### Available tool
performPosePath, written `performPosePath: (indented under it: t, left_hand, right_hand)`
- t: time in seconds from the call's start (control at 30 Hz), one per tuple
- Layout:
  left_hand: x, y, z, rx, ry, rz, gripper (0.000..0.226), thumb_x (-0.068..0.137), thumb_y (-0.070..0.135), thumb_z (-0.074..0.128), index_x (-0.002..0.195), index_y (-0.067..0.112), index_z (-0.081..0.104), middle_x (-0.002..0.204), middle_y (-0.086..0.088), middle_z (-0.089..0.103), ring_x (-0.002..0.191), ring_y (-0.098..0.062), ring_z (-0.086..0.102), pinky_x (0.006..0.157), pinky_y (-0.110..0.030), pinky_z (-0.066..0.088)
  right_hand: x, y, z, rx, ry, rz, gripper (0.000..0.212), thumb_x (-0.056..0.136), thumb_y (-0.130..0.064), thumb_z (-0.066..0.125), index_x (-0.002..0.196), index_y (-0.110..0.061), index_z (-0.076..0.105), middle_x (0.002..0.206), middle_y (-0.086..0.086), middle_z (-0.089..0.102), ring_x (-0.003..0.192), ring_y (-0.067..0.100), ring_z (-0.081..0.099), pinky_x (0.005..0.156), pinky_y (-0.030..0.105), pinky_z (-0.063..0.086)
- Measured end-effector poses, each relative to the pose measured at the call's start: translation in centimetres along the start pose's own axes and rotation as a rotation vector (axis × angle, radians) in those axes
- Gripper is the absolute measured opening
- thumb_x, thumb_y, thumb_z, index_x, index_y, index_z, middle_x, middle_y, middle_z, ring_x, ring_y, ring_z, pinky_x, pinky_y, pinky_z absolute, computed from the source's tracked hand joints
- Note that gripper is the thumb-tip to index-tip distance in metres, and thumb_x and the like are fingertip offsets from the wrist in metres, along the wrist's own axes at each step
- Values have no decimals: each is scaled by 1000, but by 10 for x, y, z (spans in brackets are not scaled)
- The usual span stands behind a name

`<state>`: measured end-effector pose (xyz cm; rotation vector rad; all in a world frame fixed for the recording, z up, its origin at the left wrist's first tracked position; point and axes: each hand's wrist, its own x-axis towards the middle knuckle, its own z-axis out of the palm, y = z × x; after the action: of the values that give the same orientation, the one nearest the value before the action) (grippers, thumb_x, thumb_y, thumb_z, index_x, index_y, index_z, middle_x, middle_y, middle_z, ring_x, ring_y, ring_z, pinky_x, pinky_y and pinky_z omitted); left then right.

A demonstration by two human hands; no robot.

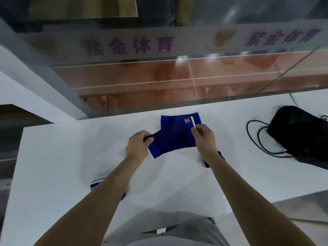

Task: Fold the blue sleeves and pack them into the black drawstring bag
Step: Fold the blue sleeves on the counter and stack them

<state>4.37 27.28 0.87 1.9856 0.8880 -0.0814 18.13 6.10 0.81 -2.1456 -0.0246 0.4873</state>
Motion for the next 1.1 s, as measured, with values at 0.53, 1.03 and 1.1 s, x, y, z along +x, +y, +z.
performPosePath:
  t: [0.53, 1.03, 1.1]
  left_hand:
    - [51, 57, 43, 195, 85, -35, 14, 98, 42, 58, 94, 29, 62, 77, 6, 67, 75, -20, 64, 66, -34, 52]
    - [58, 31, 85, -281, 266, -144, 22, 94, 17, 68, 115, 21, 64, 88, 5, 71, 82, -21, 71, 77, -24, 52]
    - [62, 25, 89, -239, 268, -180, 32, 93, 22, 69, 124, 19, 66, 97, 5, 73, 89, -19, 71, 83, -26, 50]
  right_hand:
    - [84, 14, -69, 81, -55, 11, 6, 92, -26, 65, 92, -31, 68, 73, -8, 72, 69, 7, 64, 60, 21, 46]
    - [103, 49, -53, 194, -164, 37, 16, 95, -13, 64, 106, -21, 72, 98, -5, 77, 90, 19, 73, 70, 29, 61]
    - [105, 49, -50, 191, -143, 54, 15, 95, -13, 64, 109, -21, 66, 97, -3, 77, 84, 18, 72, 58, 20, 55]
